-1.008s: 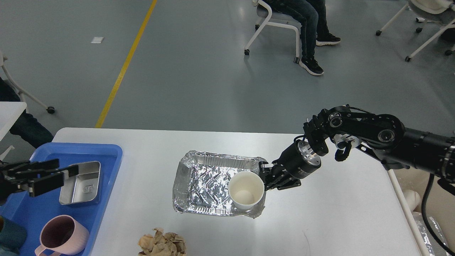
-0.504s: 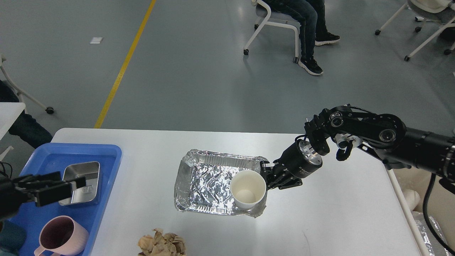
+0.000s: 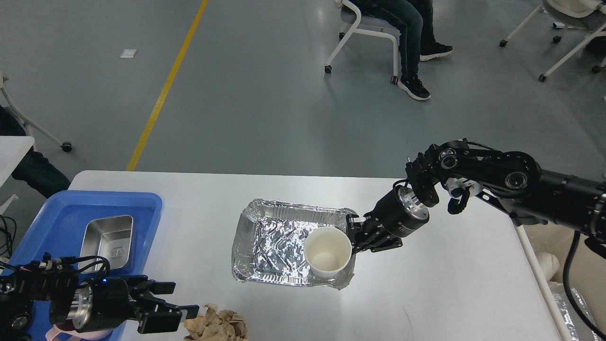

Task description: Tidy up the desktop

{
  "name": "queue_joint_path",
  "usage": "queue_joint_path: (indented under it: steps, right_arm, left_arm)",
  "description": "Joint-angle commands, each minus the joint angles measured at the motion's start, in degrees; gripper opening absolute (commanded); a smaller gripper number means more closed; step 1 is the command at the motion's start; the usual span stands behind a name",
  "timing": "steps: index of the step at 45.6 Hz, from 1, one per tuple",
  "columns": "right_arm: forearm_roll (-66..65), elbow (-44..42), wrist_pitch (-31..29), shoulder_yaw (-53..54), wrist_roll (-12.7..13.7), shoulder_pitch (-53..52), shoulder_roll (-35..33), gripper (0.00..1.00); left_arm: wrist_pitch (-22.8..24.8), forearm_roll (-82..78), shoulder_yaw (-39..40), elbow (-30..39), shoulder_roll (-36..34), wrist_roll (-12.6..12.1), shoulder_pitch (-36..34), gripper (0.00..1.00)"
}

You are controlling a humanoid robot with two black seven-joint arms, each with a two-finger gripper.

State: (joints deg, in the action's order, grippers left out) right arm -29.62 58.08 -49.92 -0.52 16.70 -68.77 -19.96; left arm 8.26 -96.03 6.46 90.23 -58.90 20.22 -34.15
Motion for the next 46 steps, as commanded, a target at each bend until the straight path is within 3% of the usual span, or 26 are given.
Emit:
queue_joint_path:
  steps: [1,21,32,38,46]
  right_arm:
    - [0.00,0.19,0.00,0.08,0.00,0.04,-0.69,0.00]
    - [0.00,0.28,0.00,0.17,0.00,0.13,-0.87,0.00]
    - [0.00,0.37,0.00,0.17,0.00,0.13,-0.87,0.00]
    - [0.00,0.45,0.00,0.35,0.00,0.04,-0.78,0.00]
    - [0.00,0.37,0.00,0.35,0.00,0.04,-0.78,0.00]
  left_arm:
    - [0.61,-1.44,-0.13,-1.55,0.28,0.09,0.05,0.98]
    - [0.79,-3.20,-3.91,-10.51,13.10,0.08,0.22,0.98]
    - [0.61,-4.69,-5.75,-12.80,16.89,0.08,0.31,0.97]
    - [0.44,-5.39,-6.89,-12.89,17.94,0.44,0.40,0.77]
    - [0.09,-8.73,-8.48,-12.80,18.21,0.26,0.31,0.62]
